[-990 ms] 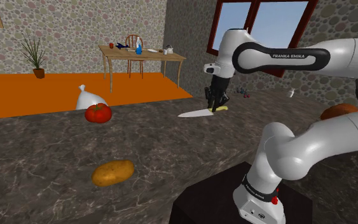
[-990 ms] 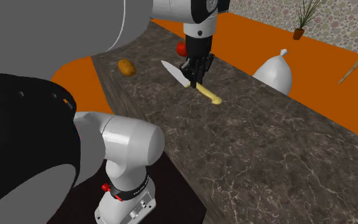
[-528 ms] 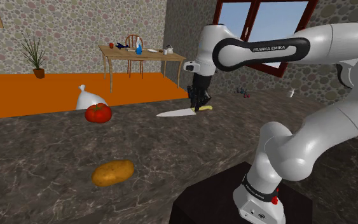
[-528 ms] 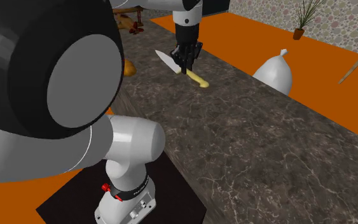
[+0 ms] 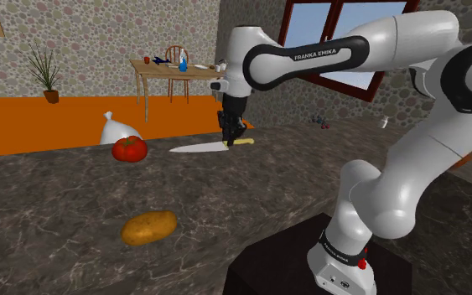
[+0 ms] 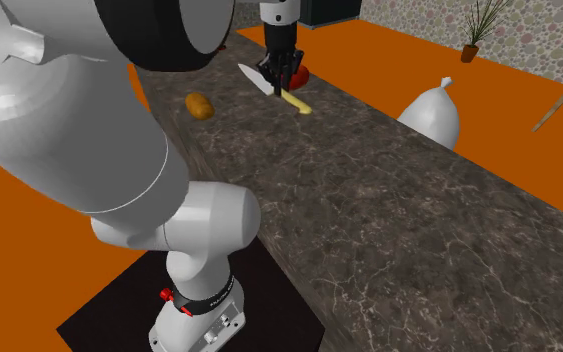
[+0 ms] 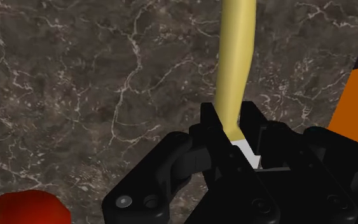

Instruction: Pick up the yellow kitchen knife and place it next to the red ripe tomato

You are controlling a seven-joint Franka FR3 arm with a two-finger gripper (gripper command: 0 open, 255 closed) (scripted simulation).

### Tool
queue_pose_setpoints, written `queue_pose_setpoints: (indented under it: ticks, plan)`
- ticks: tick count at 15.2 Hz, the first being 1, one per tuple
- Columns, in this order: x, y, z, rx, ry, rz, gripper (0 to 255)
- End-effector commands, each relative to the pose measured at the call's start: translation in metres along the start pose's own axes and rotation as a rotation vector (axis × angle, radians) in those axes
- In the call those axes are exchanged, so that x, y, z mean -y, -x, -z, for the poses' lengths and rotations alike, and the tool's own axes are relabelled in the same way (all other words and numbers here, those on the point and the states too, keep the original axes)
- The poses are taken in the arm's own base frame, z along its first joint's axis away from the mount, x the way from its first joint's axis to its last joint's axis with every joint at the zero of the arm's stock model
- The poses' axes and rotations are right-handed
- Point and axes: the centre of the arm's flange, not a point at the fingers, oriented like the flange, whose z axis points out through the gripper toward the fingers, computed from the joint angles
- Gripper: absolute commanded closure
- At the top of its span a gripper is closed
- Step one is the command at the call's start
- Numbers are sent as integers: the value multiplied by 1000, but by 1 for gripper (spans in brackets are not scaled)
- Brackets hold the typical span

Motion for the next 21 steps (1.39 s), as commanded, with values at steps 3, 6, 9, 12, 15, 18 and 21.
queue_pose_setpoints:
  ticks: [3, 6, 9, 12, 15, 18, 21]
  plan:
    - [-22, -50, -1, 0, 0, 0, 255]
    - [-38, -86, -2, 0, 0, 0, 255]
    - [-54, -122, -2, 0, 0, 0, 255]
    - [-71, -158, -3, 0, 0, 0, 255]
    - [-73, -164, -13, 0, 0, 0, 255]
    - [-73, -164, -29, 0, 0, 0, 255]
    - [-72, -164, -45, 0, 0, 0, 255]
